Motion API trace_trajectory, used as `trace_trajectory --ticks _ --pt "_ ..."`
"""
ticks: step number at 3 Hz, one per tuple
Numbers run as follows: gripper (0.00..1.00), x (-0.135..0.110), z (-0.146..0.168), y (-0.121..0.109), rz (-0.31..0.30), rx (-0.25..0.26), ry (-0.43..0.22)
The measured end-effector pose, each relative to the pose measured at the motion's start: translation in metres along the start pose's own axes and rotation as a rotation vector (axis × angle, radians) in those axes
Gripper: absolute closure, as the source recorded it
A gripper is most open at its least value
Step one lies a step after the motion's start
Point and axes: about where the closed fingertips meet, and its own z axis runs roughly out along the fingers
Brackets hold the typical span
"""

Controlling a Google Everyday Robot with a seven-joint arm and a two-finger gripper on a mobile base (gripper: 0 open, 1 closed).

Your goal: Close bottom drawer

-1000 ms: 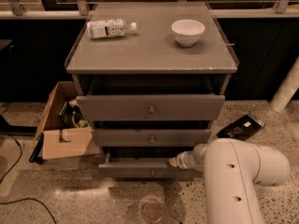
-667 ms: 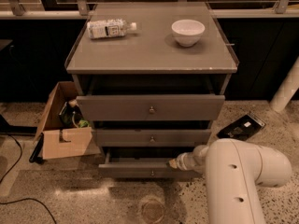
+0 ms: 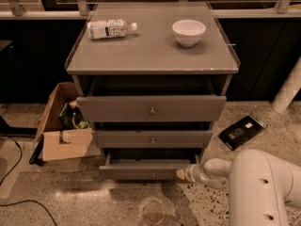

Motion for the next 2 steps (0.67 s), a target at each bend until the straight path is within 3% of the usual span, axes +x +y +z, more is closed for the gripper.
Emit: trace_trajectory --ticks 2 --pt "1.00 0.031 0.027 -0.009 0.044 0.002 0.057"
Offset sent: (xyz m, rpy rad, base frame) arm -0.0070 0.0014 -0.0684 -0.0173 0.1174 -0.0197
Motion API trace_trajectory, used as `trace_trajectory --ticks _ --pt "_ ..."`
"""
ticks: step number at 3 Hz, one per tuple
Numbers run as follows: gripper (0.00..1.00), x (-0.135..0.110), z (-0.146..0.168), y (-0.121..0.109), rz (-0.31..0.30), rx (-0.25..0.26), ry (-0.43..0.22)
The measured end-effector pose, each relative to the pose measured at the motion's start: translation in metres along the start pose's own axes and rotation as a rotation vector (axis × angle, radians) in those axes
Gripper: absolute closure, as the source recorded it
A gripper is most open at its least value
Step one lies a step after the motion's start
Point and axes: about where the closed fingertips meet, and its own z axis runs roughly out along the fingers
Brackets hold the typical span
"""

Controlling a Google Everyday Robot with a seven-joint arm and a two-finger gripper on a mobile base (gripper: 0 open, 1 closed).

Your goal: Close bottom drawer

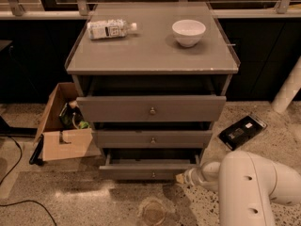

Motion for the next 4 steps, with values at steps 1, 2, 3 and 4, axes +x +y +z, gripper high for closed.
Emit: trace_trajectory --ticks 1,2,3,4 --pt "1.00 0.001 0.003 0.000 0.007 0.001 0.000" --pt "1.00 -0.012 0.006 -0.001 0.019 0.007 -0.021" --pt "1.00 -0.035 0.006 0.003 0.010 0.015 -0.047" --pt "1.00 -0.068 0.004 0.010 -0.014 0.017 -0.072"
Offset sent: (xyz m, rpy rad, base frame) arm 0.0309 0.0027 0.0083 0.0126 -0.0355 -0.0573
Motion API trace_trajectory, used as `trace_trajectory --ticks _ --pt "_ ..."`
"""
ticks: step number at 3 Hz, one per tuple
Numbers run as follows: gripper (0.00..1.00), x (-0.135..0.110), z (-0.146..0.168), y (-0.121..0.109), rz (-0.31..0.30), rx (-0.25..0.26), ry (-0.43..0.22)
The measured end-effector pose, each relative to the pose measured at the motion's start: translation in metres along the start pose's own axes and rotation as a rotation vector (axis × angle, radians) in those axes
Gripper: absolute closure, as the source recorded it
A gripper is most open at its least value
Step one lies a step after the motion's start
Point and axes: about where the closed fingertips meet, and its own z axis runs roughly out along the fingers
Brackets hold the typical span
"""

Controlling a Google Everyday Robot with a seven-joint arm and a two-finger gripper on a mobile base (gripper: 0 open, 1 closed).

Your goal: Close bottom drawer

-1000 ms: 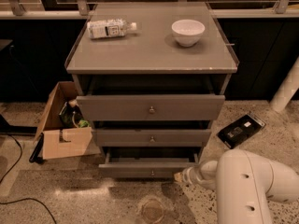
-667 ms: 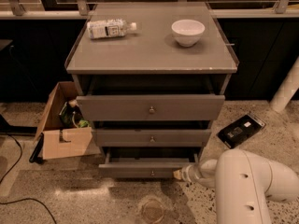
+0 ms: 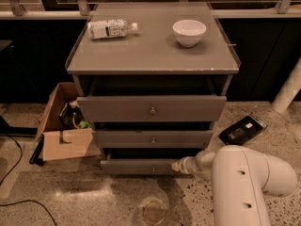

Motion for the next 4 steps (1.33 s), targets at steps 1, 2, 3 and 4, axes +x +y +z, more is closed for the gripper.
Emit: trace_trajectory --ticks 1,2,3,4 --pt "1.00 0.005 0.004 0.000 0.010 0.002 0.005" --pt "1.00 0.015 0.014 -0.004 0.034 0.009 0.022" --pt "1.00 0.011 0.028 -0.008 0.041 0.023 0.035" --pt "1.00 0.011 0.028 -0.008 0.040 0.023 0.034"
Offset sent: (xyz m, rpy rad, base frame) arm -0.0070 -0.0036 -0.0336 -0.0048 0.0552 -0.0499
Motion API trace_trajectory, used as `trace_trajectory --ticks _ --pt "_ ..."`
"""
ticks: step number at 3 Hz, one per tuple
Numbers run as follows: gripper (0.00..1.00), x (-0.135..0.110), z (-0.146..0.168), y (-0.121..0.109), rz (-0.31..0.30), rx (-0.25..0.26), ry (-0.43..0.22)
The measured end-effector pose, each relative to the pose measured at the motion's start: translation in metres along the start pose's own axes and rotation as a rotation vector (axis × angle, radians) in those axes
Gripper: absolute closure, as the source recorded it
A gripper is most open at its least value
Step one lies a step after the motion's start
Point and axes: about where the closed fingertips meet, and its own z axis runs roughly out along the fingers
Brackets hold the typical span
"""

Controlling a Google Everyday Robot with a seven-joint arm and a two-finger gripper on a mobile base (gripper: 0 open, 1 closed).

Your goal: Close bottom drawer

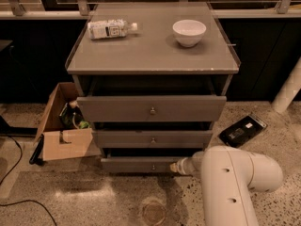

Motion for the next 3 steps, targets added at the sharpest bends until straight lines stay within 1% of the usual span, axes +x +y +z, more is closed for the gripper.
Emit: trace_trajectory --ticks 1,2,3 --pt "1.00 -0.017 0.000 0.000 -0.030 0.002 -0.024" --pt "1.00 -0.040 -0.004 -0.002 -0.098 -0.024 -0.058" --pt "0.98 -0.039 -0.004 -0.002 -0.098 -0.024 -0.058"
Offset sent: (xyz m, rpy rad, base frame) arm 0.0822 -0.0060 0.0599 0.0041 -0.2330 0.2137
